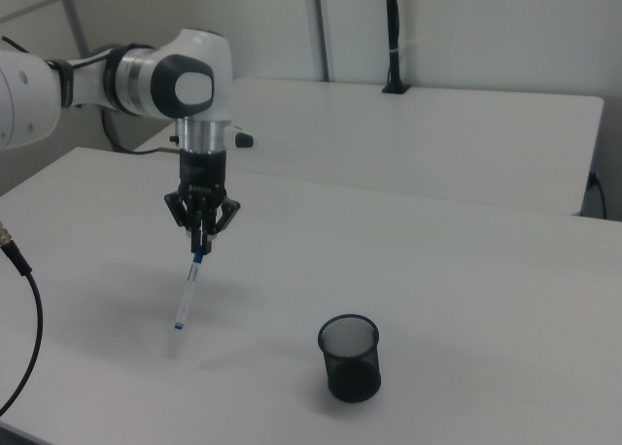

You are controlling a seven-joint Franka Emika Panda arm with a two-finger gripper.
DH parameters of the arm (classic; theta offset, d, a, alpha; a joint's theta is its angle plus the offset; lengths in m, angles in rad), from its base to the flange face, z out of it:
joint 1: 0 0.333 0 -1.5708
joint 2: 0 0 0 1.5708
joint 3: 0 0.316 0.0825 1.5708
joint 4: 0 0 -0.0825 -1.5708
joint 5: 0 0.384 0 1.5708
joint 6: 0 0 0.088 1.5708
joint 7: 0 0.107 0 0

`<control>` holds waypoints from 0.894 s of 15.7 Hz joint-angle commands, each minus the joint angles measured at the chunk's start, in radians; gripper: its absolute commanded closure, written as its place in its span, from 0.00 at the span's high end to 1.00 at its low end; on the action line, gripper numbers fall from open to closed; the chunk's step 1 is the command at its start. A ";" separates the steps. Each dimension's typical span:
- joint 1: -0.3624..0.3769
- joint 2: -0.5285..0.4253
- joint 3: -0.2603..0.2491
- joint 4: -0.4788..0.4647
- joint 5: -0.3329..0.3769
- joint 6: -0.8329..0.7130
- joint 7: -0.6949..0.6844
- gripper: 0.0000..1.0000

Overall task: Remove the marker
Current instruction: 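Carry the marker away from the cup and lower it to the table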

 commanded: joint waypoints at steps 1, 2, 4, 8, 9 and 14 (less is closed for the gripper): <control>0.039 0.049 -0.014 -0.035 0.014 0.083 0.066 0.04; 0.045 0.062 -0.014 -0.043 0.013 0.097 0.075 0.04; 0.062 0.085 -0.014 -0.058 0.013 0.126 0.088 0.04; 0.077 0.118 -0.014 -0.081 0.014 0.192 0.123 0.05; 0.077 0.130 -0.014 -0.080 0.014 0.209 0.135 0.07; 0.079 0.128 -0.012 -0.077 0.011 0.228 0.146 0.47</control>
